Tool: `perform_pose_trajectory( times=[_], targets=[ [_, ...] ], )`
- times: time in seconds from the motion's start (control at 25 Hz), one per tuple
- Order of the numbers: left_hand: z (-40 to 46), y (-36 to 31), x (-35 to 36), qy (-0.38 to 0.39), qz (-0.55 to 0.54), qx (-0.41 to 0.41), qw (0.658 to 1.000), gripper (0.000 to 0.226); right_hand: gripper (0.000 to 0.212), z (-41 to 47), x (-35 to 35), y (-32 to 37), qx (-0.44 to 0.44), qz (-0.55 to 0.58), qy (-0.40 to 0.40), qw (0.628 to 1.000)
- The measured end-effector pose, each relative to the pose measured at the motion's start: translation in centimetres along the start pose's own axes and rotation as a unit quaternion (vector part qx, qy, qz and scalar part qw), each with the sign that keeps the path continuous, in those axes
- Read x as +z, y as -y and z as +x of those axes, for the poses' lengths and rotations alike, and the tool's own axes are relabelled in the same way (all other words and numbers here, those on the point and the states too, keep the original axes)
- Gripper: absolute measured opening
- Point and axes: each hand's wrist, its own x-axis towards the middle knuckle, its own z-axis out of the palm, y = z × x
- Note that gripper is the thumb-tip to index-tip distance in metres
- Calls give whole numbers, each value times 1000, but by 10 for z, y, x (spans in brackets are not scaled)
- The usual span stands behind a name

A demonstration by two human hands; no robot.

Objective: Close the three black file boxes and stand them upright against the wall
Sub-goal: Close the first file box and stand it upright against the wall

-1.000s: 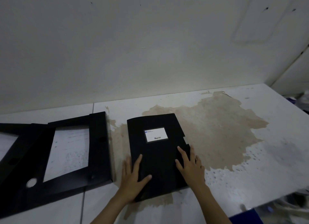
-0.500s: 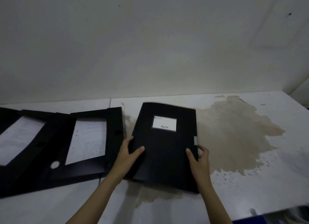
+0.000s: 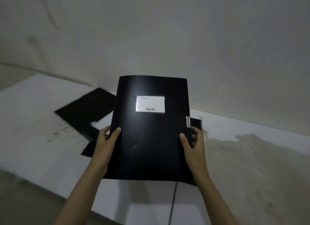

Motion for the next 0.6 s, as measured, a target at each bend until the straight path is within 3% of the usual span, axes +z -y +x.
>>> perform_pose_trajectory(
  times=[0.28,0.6],
  targets=[
    [23,-32,-180,-113,-39,25,993,42,33,-31,182,32,-9,22,138,990],
    [64,-61,-303,-195,-71,74,975,41,40,-36,318,58,7,17,276,961]
  ],
)
